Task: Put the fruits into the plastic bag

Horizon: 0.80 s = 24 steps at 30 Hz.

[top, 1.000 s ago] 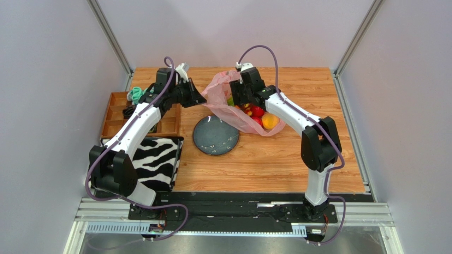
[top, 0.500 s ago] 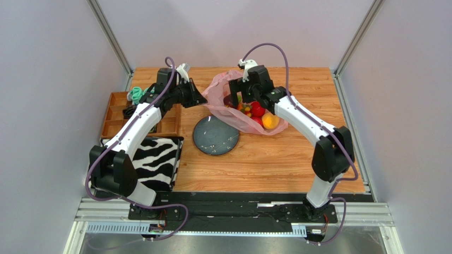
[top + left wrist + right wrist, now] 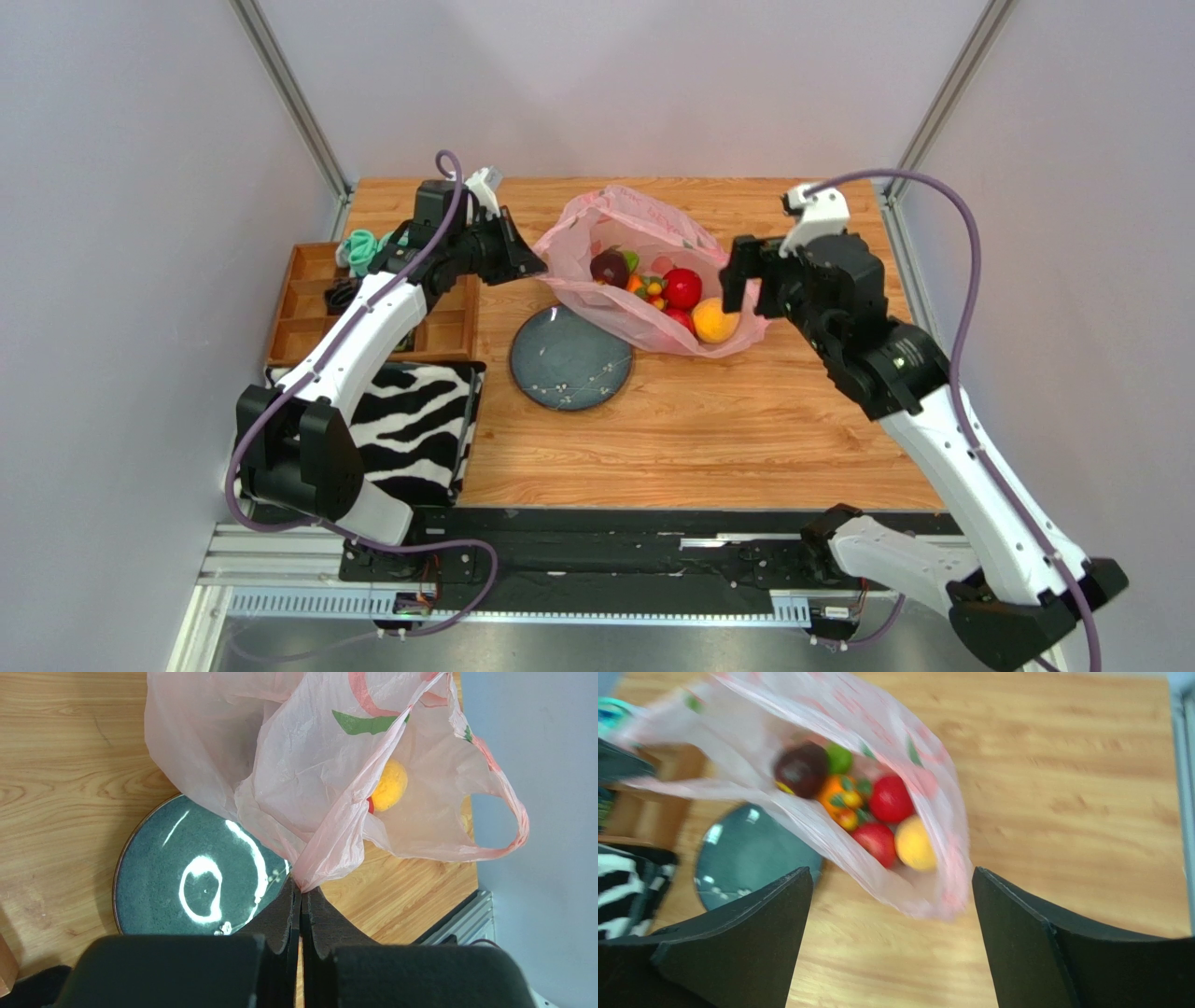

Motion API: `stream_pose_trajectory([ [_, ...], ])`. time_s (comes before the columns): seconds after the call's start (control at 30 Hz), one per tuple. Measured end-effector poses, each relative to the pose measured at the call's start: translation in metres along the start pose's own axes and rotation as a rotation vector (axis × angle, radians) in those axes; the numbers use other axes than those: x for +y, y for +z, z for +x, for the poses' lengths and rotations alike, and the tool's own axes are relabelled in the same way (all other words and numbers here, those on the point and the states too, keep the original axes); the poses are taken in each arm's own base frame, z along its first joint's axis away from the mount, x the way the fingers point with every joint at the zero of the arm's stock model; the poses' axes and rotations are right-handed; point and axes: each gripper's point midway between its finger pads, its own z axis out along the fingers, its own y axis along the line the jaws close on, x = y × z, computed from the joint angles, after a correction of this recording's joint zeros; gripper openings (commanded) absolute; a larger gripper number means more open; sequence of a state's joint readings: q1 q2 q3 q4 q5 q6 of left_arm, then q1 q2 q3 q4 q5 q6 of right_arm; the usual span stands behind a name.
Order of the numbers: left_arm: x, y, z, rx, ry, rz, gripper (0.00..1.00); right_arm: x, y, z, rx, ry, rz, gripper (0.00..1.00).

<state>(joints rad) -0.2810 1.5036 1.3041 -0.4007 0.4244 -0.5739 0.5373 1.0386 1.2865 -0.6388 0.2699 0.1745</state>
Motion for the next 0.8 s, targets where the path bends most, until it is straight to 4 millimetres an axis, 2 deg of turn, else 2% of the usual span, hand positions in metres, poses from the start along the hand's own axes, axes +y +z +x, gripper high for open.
stream_pose_trajectory([
  [0.1, 0.0, 0.0, 0.0, 0.0, 0.0, 0.0, 0.0, -0.034, -0.01, 0.043, 0.093, 0.024, 0.106, 0.86],
  [0.17, 0.0, 0.0, 0.0, 0.0, 0.001, 0.0, 0.0, -0.053, -0.01, 0.071, 0.161, 0.046, 0.165, 0.85],
  [0.23, 0.0, 0.0, 0.0, 0.0, 0.001, 0.0, 0.0, -0.064, -0.007, 0.094, 0.223, 0.067, 0.195, 0.84],
  [0.3, 0.0, 0.0, 0.0, 0.001, 0.001, -0.001, 0.0, -0.069, -0.004, 0.108, 0.259, 0.089, 0.198, 0.84],
  [0.43, 0.0, -0.001, 0.001, 0.004, -0.001, -0.003, 0.0, -0.07, 0.001, 0.108, 0.259, 0.132, 0.171, 0.79],
  [0.6, 0.001, 0.0, 0.001, 0.004, -0.002, -0.006, 0.0, -0.069, 0.019, 0.101, 0.239, 0.179, 0.129, 0.73],
  [0.77, 0.001, -0.001, 0.001, 0.004, -0.002, -0.007, 0.0, -0.065, 0.04, 0.112, 0.275, 0.2, 0.083, 0.63],
  [0.8, 0.001, -0.001, 0.001, 0.005, -0.002, -0.007, 0.0, -0.063, 0.045, 0.116, 0.29, 0.203, 0.073, 0.57],
])
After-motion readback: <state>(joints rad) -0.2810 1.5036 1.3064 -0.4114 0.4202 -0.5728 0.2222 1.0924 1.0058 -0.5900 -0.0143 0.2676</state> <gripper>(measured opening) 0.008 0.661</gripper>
